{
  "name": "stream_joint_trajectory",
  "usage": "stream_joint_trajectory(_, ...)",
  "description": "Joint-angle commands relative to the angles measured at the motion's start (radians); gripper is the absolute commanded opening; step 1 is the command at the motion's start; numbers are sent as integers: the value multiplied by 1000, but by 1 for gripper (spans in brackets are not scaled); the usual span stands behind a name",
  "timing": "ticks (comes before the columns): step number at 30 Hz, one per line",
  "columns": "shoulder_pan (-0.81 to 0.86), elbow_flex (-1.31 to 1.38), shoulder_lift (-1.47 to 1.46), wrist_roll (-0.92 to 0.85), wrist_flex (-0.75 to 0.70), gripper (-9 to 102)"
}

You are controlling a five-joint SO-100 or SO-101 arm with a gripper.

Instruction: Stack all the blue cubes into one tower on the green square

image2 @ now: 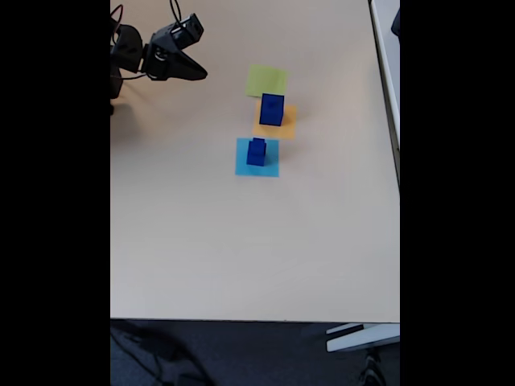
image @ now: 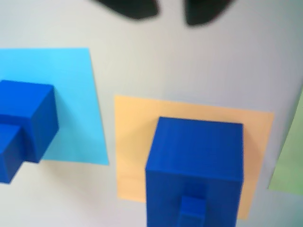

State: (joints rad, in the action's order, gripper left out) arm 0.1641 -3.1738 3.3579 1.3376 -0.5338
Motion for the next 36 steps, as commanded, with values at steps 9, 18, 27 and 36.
stream_joint_trajectory(9, 11, 48, -103, 14, 163, 0)
stream_joint_trajectory(18, 32, 393, -568, -35, 178, 0)
stream_joint_trajectory(27, 12, 603, -931, 18, 244, 0)
stream_joint_trajectory(36, -8, 775, -1272, 17, 388, 0)
